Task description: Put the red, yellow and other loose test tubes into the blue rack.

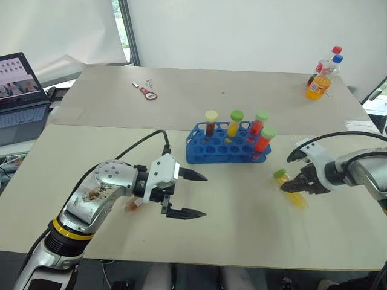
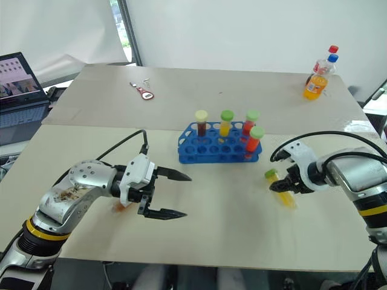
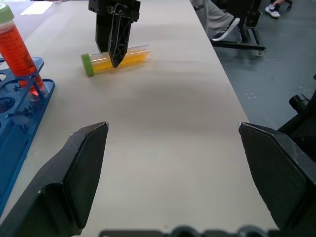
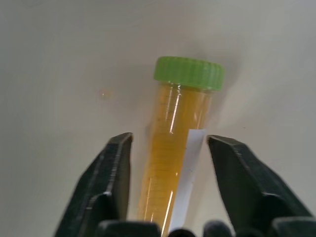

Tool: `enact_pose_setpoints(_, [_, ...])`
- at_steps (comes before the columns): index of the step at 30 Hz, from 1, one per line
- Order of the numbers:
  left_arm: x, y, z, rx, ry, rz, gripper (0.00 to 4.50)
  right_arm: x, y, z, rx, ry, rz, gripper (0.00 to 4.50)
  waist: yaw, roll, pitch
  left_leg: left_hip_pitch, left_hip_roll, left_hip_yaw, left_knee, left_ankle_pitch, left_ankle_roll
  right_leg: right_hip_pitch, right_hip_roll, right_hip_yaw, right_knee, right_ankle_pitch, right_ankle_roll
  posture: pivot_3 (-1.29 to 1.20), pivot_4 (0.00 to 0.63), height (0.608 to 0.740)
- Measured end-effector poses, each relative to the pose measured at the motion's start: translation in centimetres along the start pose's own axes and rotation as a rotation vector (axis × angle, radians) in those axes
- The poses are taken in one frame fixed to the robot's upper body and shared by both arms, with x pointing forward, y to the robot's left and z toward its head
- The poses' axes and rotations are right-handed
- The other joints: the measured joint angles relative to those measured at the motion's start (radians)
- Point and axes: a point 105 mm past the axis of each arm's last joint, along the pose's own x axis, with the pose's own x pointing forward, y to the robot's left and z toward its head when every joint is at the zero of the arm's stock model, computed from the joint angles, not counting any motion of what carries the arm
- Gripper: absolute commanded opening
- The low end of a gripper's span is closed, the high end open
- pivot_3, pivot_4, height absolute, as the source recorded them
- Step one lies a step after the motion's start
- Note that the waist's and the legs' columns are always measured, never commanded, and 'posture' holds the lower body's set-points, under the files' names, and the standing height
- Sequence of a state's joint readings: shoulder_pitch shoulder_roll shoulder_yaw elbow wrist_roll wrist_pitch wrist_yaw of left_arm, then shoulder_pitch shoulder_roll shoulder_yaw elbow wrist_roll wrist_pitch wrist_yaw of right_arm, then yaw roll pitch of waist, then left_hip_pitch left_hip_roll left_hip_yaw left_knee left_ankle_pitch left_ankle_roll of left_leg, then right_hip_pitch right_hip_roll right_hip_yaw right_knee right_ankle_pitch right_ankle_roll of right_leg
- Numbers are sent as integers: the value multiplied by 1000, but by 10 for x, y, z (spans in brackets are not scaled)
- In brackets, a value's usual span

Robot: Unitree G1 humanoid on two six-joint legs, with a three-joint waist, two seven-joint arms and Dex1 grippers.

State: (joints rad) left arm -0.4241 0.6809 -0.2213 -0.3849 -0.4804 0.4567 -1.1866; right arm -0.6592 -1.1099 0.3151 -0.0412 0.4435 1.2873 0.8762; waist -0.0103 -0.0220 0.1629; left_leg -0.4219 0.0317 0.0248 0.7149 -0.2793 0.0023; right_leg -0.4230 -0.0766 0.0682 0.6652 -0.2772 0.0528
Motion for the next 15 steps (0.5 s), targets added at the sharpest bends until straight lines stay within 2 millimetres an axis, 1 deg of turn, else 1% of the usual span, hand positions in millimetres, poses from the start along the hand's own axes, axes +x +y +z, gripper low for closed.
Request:
enact_pose_setpoints(1, [0, 0, 0, 2, 3, 4, 4500, 1, 1, -1, -1, 8, 5, 1238, 0, 0, 0, 0, 0, 0, 0, 0, 0, 0, 0, 0, 0, 0, 0, 0, 150, 706])
enact_pose_setpoints(2, [1, 1, 0, 2, 2, 7, 4500, 1, 1, -1, -3, 11, 9, 981, 0, 0, 0, 0, 0, 0, 0, 0, 0, 0, 0, 0, 0, 0, 0, 0, 150, 706])
enact_pose_setpoints(3, [1, 1, 0, 2, 0, 8, 4500, 1, 1, -1, -5, 13, 10, 874, 0, 0, 0, 0, 0, 0, 0, 0, 0, 0, 0, 0, 0, 0, 0, 0, 150, 706])
enact_pose_setpoints(11, [1, 0, -2, -3, 4, 9, 4500, 0, 5, -2, 5, 23, 30, 868, 0, 0, 0, 0, 0, -1, 0, 0, 0, 0, 0, 0, 0, 0, 0, 0, 150, 706])
enact_pose_setpoints(13, [1, 1, -3, -6, 5, 13, 4500, -4, 10, 2, 3, -2, 57, 867, 0, 0, 0, 0, 0, -1, 0, 0, 0, 0, 0, 0, 1, 0, 0, 0, 150, 706])
enact_pose_setpoints(15, [-1, 2, -3, -9, 4, 21, 4500, -12, 20, 10, -17, -56, 102, 867, -1, 0, 0, 0, 0, -3, 0, 0, 0, 0, 0, 0, 1, 0, 0, 0, 150, 706])
